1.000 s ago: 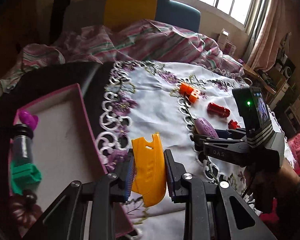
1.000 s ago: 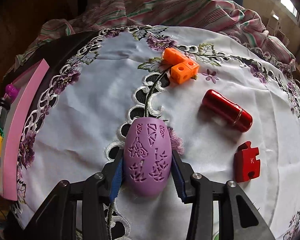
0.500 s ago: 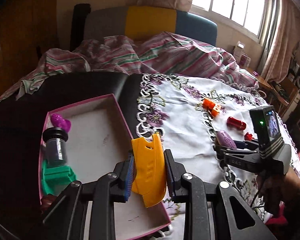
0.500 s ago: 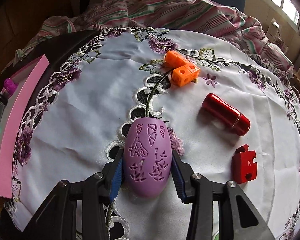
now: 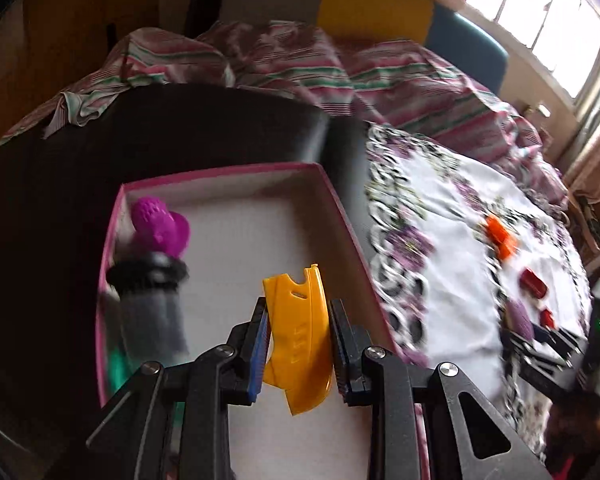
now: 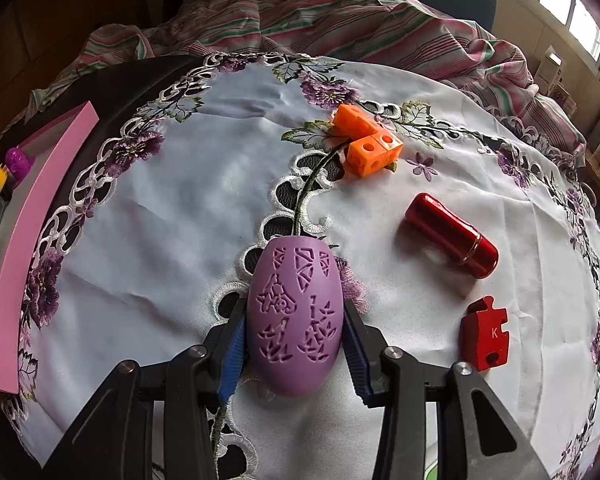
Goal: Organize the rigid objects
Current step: 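Carry the yellow piece into the tray and open the left gripper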
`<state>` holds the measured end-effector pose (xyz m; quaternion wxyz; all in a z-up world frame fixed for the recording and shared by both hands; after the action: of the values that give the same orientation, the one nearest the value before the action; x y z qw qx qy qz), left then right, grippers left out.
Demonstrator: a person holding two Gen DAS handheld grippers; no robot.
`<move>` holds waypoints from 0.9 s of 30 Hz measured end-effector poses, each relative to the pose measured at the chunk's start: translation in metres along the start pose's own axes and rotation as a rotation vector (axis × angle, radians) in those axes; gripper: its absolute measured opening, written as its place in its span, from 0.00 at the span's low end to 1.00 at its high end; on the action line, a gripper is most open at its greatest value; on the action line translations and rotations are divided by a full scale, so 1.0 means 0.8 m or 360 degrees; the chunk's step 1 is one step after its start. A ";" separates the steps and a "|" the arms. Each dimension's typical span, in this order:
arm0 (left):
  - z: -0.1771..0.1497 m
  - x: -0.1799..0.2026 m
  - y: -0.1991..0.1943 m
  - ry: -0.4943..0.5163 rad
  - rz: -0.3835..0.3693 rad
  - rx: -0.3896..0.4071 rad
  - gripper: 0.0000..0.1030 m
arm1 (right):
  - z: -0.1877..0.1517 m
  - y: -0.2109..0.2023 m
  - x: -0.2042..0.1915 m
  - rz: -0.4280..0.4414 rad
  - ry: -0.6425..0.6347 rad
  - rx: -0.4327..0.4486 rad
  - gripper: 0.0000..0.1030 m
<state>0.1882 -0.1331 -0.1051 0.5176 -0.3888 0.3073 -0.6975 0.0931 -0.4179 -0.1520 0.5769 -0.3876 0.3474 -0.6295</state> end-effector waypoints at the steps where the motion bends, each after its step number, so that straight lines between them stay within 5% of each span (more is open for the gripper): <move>1: 0.007 -0.004 0.007 -0.0008 0.0000 -0.0020 0.27 | 0.000 0.000 0.000 -0.0001 -0.0001 -0.0001 0.43; 10: 0.034 -0.032 0.070 0.0006 0.0138 -0.0135 0.28 | 0.000 0.001 0.000 -0.0016 -0.0022 -0.0002 0.43; 14: 0.033 -0.033 0.067 -0.0019 0.0105 -0.0139 0.31 | 0.000 0.001 0.000 -0.0016 -0.0024 -0.0002 0.43; 27: -0.004 -0.022 -0.044 0.0035 0.0077 0.0218 0.42 | 0.001 0.001 -0.001 -0.0041 -0.0043 -0.0002 0.43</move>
<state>0.1712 -0.1063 -0.0815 0.5561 -0.3373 0.2739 -0.7084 0.0937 -0.4173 -0.1523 0.5731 -0.4008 0.3350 -0.6314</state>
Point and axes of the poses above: each gripper's, at about its wrist camera, not at the fingertips, and y roughly the way its jaws point, x to its right, z to its top, the point moved 6 cm from there along y, roughly the way its jaws point, and after that the axes turned 6 degrees about -y, right-handed, at the moved point
